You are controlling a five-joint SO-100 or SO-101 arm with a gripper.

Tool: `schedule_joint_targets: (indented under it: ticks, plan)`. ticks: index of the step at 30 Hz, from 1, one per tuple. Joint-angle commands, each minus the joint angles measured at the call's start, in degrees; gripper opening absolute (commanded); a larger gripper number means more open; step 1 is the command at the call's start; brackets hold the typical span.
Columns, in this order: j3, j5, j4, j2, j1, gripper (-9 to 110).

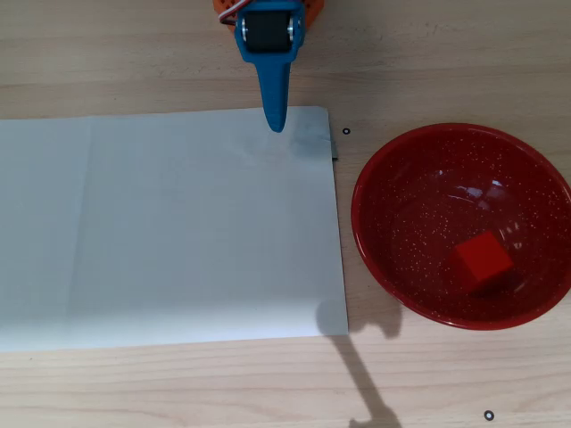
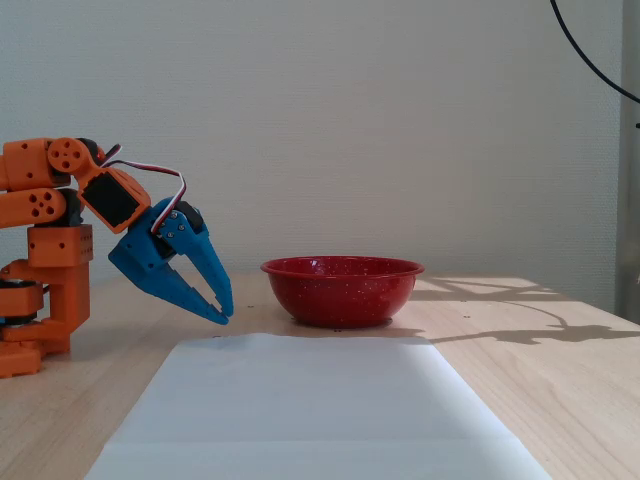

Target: Grasp the red cube and put it in the red bowl

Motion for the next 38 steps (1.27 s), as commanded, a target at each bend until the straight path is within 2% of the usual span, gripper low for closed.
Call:
schedule_joint_targets:
  ticks: [1, 5, 27, 34, 38]
  plan:
    - [0.53, 3.34, -0.18, 0.62, 2.02, 0]
    - [0.53, 6.94, -0.26, 0.62, 4.92, 0]
    - [0.53, 6.86, -0.26, 0.62, 4.92, 0]
    - [0.53, -2.72, 0.00, 0.62, -2.81, 1]
    - [0.53, -1.49, 0.00, 0.62, -1.76, 0]
